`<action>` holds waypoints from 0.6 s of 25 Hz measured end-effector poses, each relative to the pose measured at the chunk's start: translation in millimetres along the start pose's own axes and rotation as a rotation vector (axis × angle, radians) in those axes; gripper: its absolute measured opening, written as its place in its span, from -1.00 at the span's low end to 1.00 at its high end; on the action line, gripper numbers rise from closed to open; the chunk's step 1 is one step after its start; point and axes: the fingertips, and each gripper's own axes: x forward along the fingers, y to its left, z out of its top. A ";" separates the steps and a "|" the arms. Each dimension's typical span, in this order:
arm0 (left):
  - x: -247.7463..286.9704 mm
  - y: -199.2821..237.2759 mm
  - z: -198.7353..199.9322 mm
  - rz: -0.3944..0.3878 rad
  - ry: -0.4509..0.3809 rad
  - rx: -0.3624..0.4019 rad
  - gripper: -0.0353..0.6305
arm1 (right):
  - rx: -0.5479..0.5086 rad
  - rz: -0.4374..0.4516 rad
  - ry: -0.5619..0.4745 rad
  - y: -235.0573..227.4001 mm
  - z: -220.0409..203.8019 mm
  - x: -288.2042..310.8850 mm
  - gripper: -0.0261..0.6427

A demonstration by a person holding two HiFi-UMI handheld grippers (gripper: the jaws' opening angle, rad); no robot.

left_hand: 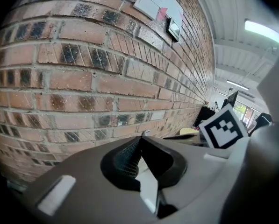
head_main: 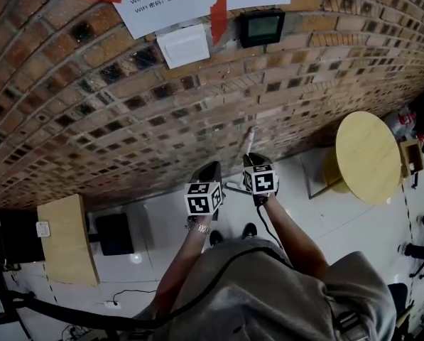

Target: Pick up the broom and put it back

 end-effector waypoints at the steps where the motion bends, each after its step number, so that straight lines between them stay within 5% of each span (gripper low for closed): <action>1: 0.2 -3.1 2.3 -0.004 -0.002 0.006 -0.88 | -0.012 0.006 0.003 8.6 -0.3 -8.7 -0.80; 15: -15.1 -31.6 4.4 -0.073 -0.045 0.048 -0.88 | -0.031 -0.029 -0.041 56.5 7.0 -79.7 -0.92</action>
